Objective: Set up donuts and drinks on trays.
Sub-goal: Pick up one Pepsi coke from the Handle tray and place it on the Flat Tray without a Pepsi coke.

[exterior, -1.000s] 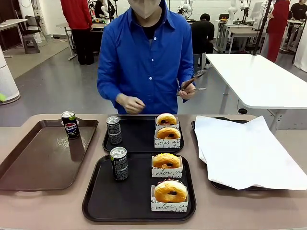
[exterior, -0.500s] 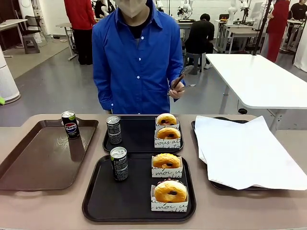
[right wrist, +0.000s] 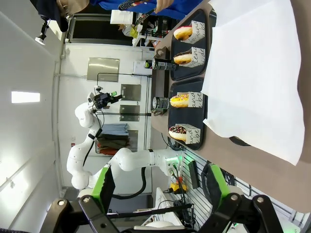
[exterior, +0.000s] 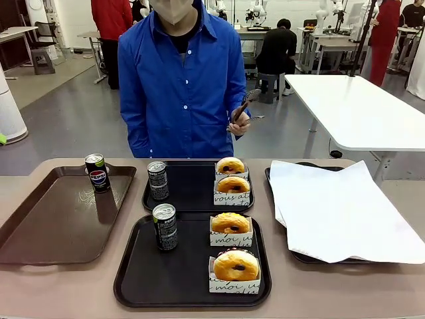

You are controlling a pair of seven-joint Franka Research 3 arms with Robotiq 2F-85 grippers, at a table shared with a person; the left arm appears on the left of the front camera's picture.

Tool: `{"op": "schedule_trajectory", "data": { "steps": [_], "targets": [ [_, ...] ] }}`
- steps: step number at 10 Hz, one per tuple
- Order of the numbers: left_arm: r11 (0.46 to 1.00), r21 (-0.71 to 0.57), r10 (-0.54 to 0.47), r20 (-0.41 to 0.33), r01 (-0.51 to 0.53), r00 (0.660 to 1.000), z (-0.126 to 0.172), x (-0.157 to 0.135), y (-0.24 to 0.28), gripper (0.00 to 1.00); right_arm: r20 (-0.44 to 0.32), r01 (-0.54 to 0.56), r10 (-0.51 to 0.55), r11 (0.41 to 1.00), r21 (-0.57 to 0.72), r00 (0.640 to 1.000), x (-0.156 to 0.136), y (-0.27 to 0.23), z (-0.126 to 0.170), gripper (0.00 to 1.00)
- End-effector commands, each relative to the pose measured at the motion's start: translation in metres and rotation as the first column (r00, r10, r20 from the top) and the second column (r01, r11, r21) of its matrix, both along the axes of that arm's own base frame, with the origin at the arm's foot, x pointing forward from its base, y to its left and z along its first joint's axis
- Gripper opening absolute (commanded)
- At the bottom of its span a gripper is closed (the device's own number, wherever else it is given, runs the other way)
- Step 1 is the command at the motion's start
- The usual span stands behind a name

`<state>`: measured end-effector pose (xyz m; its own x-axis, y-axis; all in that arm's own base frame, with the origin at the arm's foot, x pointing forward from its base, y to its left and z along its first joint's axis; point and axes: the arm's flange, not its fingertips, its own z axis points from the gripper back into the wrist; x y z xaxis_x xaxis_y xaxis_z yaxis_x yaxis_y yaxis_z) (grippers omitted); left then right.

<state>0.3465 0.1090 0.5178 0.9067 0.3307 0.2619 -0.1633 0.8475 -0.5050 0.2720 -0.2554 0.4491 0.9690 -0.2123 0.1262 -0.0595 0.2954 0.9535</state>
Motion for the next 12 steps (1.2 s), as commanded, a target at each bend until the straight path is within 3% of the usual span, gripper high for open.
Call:
{"op": "schedule_trajectory", "data": {
  "steps": [1,3,4,7,10,12],
  "targets": [
    [0.965,-0.255,0.02,-0.173,-0.064,0.985,-0.005,0.035,0.029,1.0,0.008,-0.002,0.002,1.0,0.011,1.0,-0.001,0.0,0.001,1.0],
    [0.889,-0.452,-0.055,-0.262,-0.072,0.964,-0.034,0.058,0.058,1.0,0.008,-0.002,0.002,1.0,0.011,1.0,-0.001,0.0,0.001,1.0],
    [0.841,-0.538,-0.109,-0.272,-0.057,0.956,-0.047,0.066,0.072,1.0,0.008,-0.002,0.002,1.0,0.011,1.0,-0.001,0.0,0.001,1.0],
    [0.685,-0.727,-0.264,-0.197,0.04,0.944,-0.083,0.075,0.112,1.0,0.008,-0.002,0.002,1.0,0.011,1.0,-0.001,0.0,0.001,1.0],
    [0.72,-0.686,-0.304,-0.173,0.107,0.937,-0.105,0.085,0.132,1.0,0.008,-0.002,0.002,1.0,0.011,1.0,-0.001,0.0,0.001,1.0],
    [0.7,-0.657,-0.415,-0.053,0.282,0.908,-0.102,0.085,0.134,1.0,0.008,-0.002,0.002,1.0,0.011,1.0,-0.001,0.0,0.001,1.0]
  ]
}}
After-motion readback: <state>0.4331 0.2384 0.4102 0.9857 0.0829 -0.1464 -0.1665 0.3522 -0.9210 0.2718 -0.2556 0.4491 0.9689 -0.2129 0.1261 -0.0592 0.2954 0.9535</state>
